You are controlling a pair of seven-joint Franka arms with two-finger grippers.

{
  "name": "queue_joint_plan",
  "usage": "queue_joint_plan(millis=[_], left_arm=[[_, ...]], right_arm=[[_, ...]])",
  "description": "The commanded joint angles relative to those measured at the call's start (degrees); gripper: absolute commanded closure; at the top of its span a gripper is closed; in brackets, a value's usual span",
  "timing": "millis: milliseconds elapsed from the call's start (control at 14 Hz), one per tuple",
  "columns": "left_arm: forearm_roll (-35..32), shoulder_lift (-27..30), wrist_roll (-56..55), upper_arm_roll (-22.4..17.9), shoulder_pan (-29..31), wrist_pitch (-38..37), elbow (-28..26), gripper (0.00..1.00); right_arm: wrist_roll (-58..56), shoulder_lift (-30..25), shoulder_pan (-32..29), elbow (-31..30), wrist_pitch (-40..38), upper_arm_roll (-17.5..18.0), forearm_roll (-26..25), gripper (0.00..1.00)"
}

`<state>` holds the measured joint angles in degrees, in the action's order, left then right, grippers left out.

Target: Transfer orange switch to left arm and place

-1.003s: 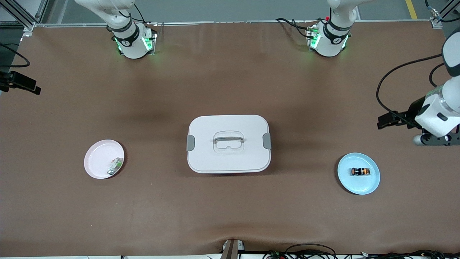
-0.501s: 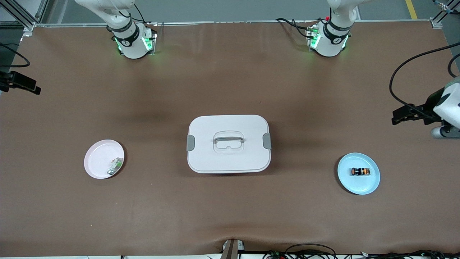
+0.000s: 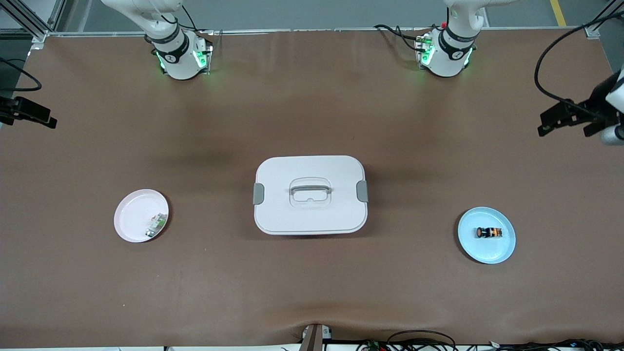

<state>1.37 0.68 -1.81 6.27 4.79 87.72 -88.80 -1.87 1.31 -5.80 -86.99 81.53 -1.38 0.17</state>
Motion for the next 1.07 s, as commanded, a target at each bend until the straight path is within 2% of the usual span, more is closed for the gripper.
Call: queue_joint_plan(millis=[0, 215, 430, 573, 1003], left_arm=[[1.4, 4.9, -2.8, -1.3, -1.9, -0.4, -5.3, 0.00], [0.8, 5.6, -7.1, 0.7, -2.3, -2.7, -5.2, 0.00], [0.7, 5.4, -7.1, 0.9, -2.2, -3.3, -4.4, 0.00], [0.7, 5.2, -6.5, 0.5, -2.2, -3.5, -1.5, 0.00], [0.7, 5.3, -6.4, 0.2, -1.9, -5.0, -0.1, 0.00]], right_arm=[[0.4, 0.1, -0.6, 0.7, -0.3, 0.1, 1.9, 0.00], [0.2, 0.2, -0.6, 0.7, -0.3, 0.1, 1.9, 0.00], [0.2, 0.4, -0.5, 0.7, -0.3, 0.1, 1.9, 0.00], [0.2, 0.4, -0.6, 0.7, -0.3, 0.1, 1.9, 0.00], [-0.2, 0.4, -0.6, 0.7, -0.6, 0.1, 1.9, 0.00]])
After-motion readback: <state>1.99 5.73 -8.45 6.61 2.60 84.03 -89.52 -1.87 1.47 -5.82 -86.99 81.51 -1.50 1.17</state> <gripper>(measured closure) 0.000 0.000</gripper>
